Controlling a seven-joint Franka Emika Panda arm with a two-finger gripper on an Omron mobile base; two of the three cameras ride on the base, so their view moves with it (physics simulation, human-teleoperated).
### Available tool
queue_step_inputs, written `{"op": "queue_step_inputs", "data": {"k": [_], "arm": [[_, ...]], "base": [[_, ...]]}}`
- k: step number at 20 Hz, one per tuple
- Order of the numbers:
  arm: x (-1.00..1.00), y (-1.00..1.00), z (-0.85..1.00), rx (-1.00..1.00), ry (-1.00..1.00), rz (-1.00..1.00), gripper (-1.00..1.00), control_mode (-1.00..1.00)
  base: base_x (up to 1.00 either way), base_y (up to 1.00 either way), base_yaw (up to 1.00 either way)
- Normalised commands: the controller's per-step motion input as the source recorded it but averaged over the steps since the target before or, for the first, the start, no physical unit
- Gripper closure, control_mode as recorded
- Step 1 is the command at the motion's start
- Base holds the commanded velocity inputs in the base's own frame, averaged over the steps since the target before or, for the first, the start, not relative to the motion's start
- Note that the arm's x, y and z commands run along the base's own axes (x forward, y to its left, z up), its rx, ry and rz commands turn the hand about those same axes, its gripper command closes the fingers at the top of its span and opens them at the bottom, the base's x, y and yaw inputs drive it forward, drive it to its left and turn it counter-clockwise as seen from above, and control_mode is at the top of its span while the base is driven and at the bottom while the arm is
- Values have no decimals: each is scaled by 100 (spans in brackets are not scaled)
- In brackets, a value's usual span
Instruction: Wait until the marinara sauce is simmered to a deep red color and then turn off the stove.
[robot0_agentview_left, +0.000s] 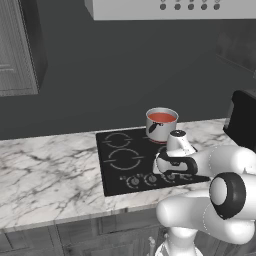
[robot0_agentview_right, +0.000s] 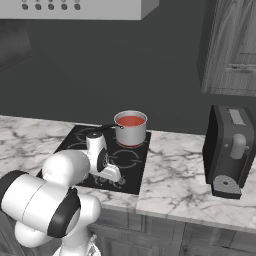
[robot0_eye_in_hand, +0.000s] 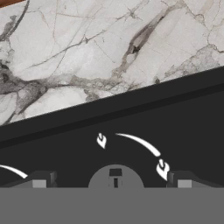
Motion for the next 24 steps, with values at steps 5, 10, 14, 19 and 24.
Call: {"op": "queue_step_inputs", "data": {"k": [5, 10, 14, 19, 24], "arm": [[0, 0, 0, 0, 0, 0, -100, -100], [0, 0, 0, 0, 0, 0, -100, -100], [0, 0, 0, 0, 0, 0, -100, -100], [0, 0, 0, 0, 0, 0, -100, -100], [0, 0, 0, 0, 0, 0, -100, -100]], "base": [[0, 0, 0], [0, 0, 0], [0, 0, 0], [0, 0, 0], [0, 0, 0]]}}
